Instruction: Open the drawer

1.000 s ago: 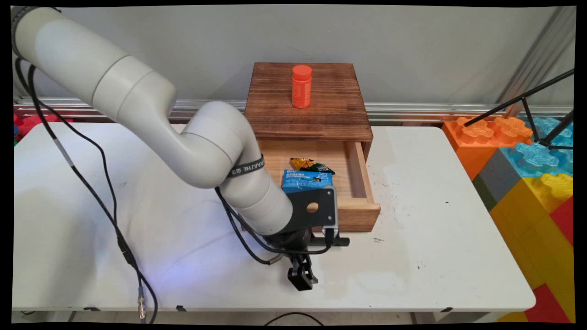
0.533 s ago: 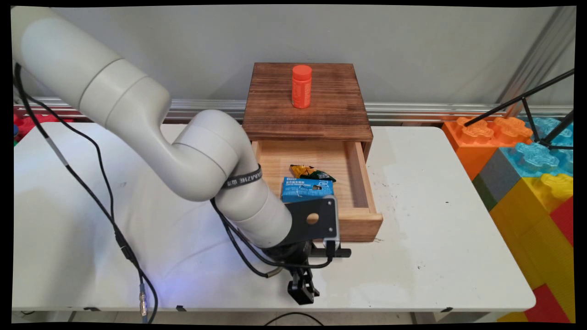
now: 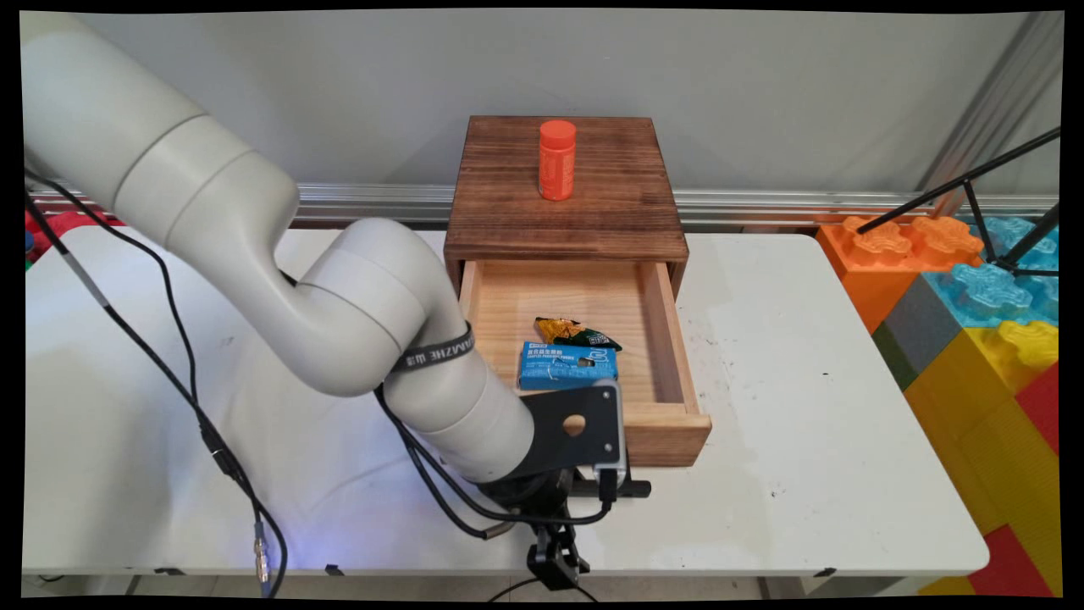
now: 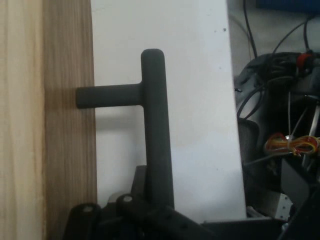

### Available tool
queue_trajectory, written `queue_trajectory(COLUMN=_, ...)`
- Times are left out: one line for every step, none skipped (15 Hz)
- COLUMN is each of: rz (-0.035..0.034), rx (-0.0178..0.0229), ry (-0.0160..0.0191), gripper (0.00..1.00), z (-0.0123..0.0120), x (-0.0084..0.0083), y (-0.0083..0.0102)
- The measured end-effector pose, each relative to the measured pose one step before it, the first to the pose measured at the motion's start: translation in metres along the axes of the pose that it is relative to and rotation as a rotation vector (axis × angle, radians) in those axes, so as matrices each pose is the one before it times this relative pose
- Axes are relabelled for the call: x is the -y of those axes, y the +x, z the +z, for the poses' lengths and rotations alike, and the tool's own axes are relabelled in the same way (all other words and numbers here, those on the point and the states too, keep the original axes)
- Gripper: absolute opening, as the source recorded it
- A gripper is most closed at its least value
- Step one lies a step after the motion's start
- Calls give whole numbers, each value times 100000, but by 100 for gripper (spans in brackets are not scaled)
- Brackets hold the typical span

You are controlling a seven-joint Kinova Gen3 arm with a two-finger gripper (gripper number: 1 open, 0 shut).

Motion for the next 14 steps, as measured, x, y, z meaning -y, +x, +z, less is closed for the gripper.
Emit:
queue_trajectory(rz=-14, rx=-88, ry=-157, gripper=100, z=-66, x=-203, y=-22)
queue_trajectory(rz=-77, rx=-40, ry=-58, gripper=100, z=-57, x=-133, y=-38)
queue_trajectory(rz=-10, rx=-59, ry=-157, gripper=100, z=-65, x=-212, y=-12)
queue_trajectory(rz=6, rx=-92, ry=-132, gripper=100, z=-63, x=-186, y=-20)
queue_trajectory(rz=-78, rx=-19, ry=-91, gripper=100, z=-73, x=-190, y=-48)
queue_trajectory(rz=-19, rx=-78, ry=-84, gripper=100, z=-64, x=-156, y=-24)
queue_trajectory(rz=-48, rx=-39, ry=-52, gripper=100, z=-50, x=-121, y=-37)
queue_trajectory(rz=-47, rx=-39, ry=-27, gripper=100, z=-48, x=-105, y=-25)
queue_trajectory(rz=3, rx=-105, ry=-76, gripper=100, z=-56, x=-134, y=-18)
queue_trajectory(rz=-67, rx=-80, ry=-28, gripper=100, z=-59, x=-137, y=-30)
queue_trajectory(rz=-36, rx=-116, ry=-28, gripper=100, z=-49, x=-109, y=-14)
queue_trajectory(rz=-39, rx=-97, ry=-18, gripper=100, z=-49, x=-114, y=-10)
queue_trajectory(rz=-116, rx=-107, ry=46, gripper=100, z=-62, x=-104, y=-30)
queue_trajectory(rz=5, rx=-112, ry=89, gripper=100, z=-53, x=-72, y=-15)
